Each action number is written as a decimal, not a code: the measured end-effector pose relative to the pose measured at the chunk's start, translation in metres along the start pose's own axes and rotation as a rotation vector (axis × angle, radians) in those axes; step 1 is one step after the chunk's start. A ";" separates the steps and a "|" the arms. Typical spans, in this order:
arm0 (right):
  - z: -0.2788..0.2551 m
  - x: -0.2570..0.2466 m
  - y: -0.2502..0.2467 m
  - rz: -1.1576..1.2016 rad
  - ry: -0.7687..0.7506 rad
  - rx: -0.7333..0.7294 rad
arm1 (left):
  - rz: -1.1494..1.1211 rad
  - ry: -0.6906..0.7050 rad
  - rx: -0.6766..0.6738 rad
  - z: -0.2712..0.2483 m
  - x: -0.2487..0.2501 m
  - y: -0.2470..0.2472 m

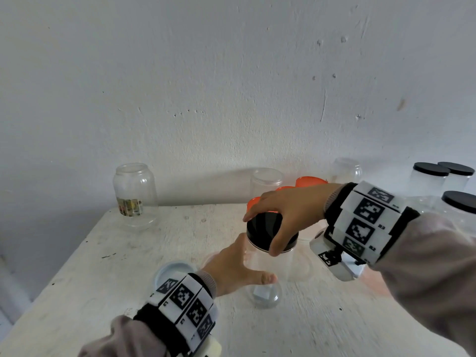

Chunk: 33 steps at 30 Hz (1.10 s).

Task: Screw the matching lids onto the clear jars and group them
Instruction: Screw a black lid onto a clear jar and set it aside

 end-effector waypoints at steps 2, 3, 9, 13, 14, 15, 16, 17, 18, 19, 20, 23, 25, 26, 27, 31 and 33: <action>0.003 -0.002 0.003 -0.003 0.054 0.051 | -0.002 0.001 0.001 0.000 -0.001 0.000; 0.005 -0.004 0.006 -0.024 0.088 0.083 | -0.003 0.003 0.003 0.000 -0.001 -0.001; 0.005 -0.005 0.003 -0.051 0.133 0.055 | 0.001 -0.016 0.006 0.000 -0.001 0.000; -0.002 -0.004 -0.002 -0.043 0.031 -0.027 | 0.003 -0.009 0.007 0.001 -0.001 0.001; -0.001 -0.003 -0.001 -0.039 0.029 -0.010 | -0.002 -0.006 0.005 0.001 -0.001 0.001; 0.000 -0.002 0.000 -0.025 0.037 0.009 | -0.007 -0.004 0.003 0.001 -0.001 0.001; 0.001 -0.003 0.002 -0.004 0.053 0.031 | -0.006 -0.001 0.003 0.001 -0.001 0.001; 0.003 -0.004 0.004 0.009 0.076 0.058 | 0.001 0.000 0.004 0.001 -0.001 0.000; 0.005 -0.006 0.006 0.001 0.102 0.087 | 0.011 0.002 0.008 0.001 -0.001 0.000; 0.006 -0.007 0.007 -0.026 0.124 0.113 | 0.018 0.004 0.013 0.001 -0.001 0.000; 0.007 -0.008 0.007 -0.052 0.140 0.125 | 0.022 0.006 0.015 0.001 -0.001 0.000; 0.004 -0.007 0.005 -0.039 0.104 0.047 | 0.017 0.005 0.005 0.000 -0.001 0.000; -0.001 -0.007 0.002 -0.029 0.033 -0.023 | -0.002 0.003 0.005 0.000 0.000 0.000; -0.002 -0.008 0.001 -0.031 0.007 -0.029 | -0.008 0.004 0.006 0.000 0.000 0.001; -0.002 -0.008 0.000 -0.029 -0.008 -0.019 | -0.010 0.005 0.006 0.000 0.000 0.001; 0.006 -0.008 0.005 -0.049 0.073 0.091 | 0.000 0.004 0.010 -0.001 0.002 0.000; 0.010 -0.011 0.008 -0.123 0.144 0.155 | -0.009 0.007 0.017 -0.002 0.002 0.000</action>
Point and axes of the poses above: each hand's wrist, its own z-axis towards the middle knuckle, its own y-axis out of the palm, x = y × z, the point moved 1 cm from there along z, towards the middle knuckle, and after that the axes turned 11 degrees about -x, right-handed, at the moved point
